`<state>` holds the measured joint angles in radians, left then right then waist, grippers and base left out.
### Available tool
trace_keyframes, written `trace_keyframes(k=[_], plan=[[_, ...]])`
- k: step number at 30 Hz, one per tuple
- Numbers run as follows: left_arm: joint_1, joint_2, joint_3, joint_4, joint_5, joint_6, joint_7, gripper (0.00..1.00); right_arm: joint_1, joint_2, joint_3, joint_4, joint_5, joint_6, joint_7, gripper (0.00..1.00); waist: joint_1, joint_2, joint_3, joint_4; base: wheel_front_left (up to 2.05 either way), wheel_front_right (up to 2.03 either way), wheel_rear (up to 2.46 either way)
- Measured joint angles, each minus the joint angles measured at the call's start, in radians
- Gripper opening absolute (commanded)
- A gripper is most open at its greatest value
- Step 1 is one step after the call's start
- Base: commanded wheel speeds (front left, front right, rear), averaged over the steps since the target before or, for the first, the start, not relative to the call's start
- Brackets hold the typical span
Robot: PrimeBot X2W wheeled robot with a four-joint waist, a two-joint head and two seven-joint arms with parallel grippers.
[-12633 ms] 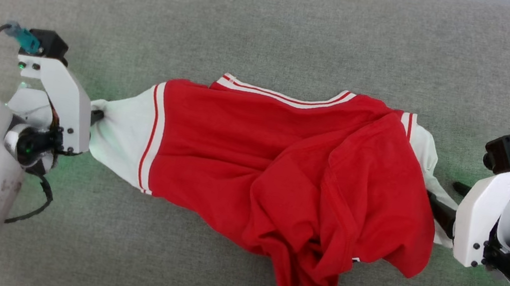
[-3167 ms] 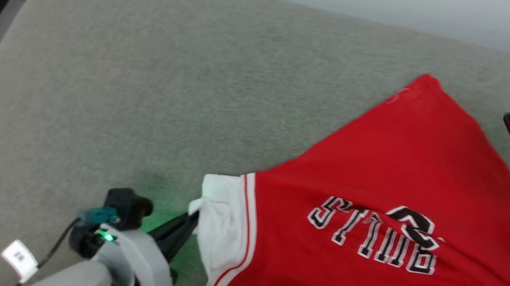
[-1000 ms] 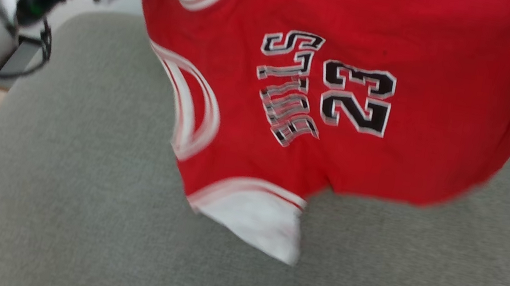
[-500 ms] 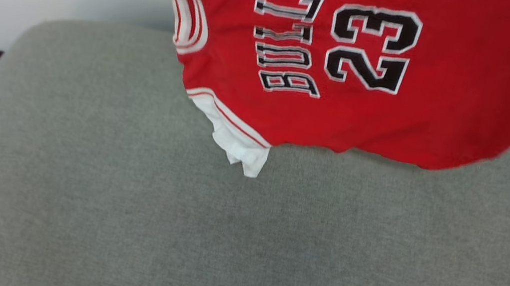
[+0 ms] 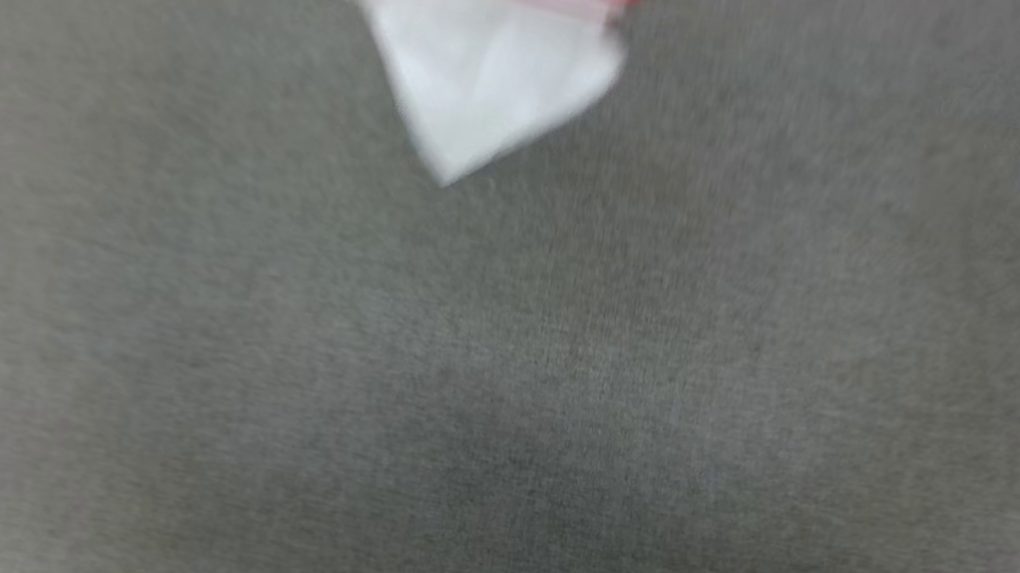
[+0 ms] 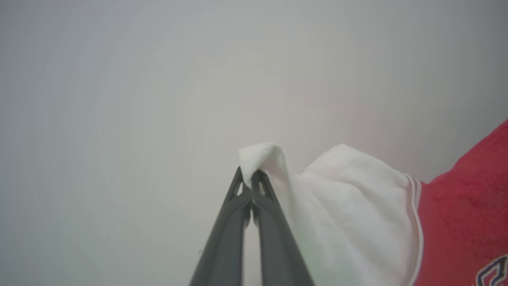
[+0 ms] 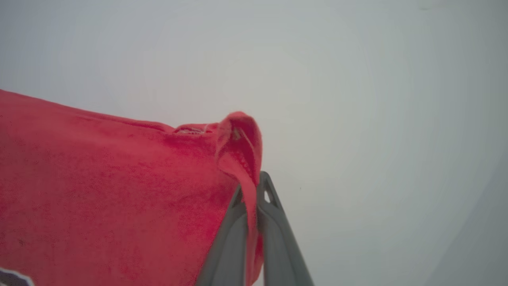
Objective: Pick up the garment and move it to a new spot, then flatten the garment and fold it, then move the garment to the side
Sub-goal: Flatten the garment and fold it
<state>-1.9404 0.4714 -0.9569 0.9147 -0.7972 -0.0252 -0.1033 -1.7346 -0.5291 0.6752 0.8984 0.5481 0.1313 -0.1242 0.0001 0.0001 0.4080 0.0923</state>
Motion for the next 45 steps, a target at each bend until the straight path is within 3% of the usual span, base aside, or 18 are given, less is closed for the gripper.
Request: trace_keyframes(k=[4,8,13,17,21,26,31,40,45], plan=[[-0.129,-0.016,0.035,0.038,0.031,0.018,-0.129,0.0,-0.102,0.07,-0.095,0.127,-0.168,0.0,-0.121,0.0,-0.0001,0.0,0.1,-0.003,0.0,0.0,0.0],[-0.195,0.002,0.11,-0.042,0.068,-0.015,-0.157,0.0,-0.148,0.081,-0.2,0.115,-0.303,0.0,-0.137,0.0,-0.0001,0.0,0.197,-0.003,0.0,0.0,0.0],[-0.042,0.023,0.205,-0.21,0.152,-0.053,-0.161,0.0,-0.025,0.104,-0.261,0.052,-0.4,0.0,-0.137,0.0,-0.0001,0.0,0.306,0.006,0.0,0.0,0.0],[0.171,0.018,0.242,-0.251,0.181,-0.073,-0.16,0.0,0.119,0.123,-0.259,0.086,-0.404,0.0,-0.137,0.0,0.0,0.0,0.362,0.023,0.0,0.0,0.0],[0.342,0.002,0.217,-0.228,0.181,-0.095,-0.16,0.0,0.222,0.135,-0.234,0.132,-0.357,0.0,-0.124,0.0,-0.0001,0.0,0.371,0.048,0.0,0.0,0.0],[0.495,0.005,0.116,-0.207,0.108,-0.103,-0.146,0.0,0.301,0.132,-0.219,0.122,-0.187,-0.001,-0.075,0.0,0.0,0.0,0.331,0.067,0.0,0.0,0.0],[0.603,0.089,-0.006,-0.297,-0.007,-0.104,-0.057,0.0,0.436,0.071,-0.165,0.031,-0.049,-0.001,-0.014,0.0,-0.0001,0.0,0.256,0.078,0.0,0.0,0.0],[0.842,0.286,-0.105,-0.542,-0.17,-0.098,0.087,0.0,0.796,-0.148,-0.048,-0.283,0.18,0.0,0.185,0.0,-0.0001,0.0,0.085,0.078,0.0,0.0,0.0],[1.035,0.402,-0.128,-0.752,-0.234,0.008,0.107,0.0,1.023,-0.286,-0.021,-0.494,0.273,0.0,0.308,0.0,0.0,0.0,-0.004,0.072,0.0,0.0,0.0]])
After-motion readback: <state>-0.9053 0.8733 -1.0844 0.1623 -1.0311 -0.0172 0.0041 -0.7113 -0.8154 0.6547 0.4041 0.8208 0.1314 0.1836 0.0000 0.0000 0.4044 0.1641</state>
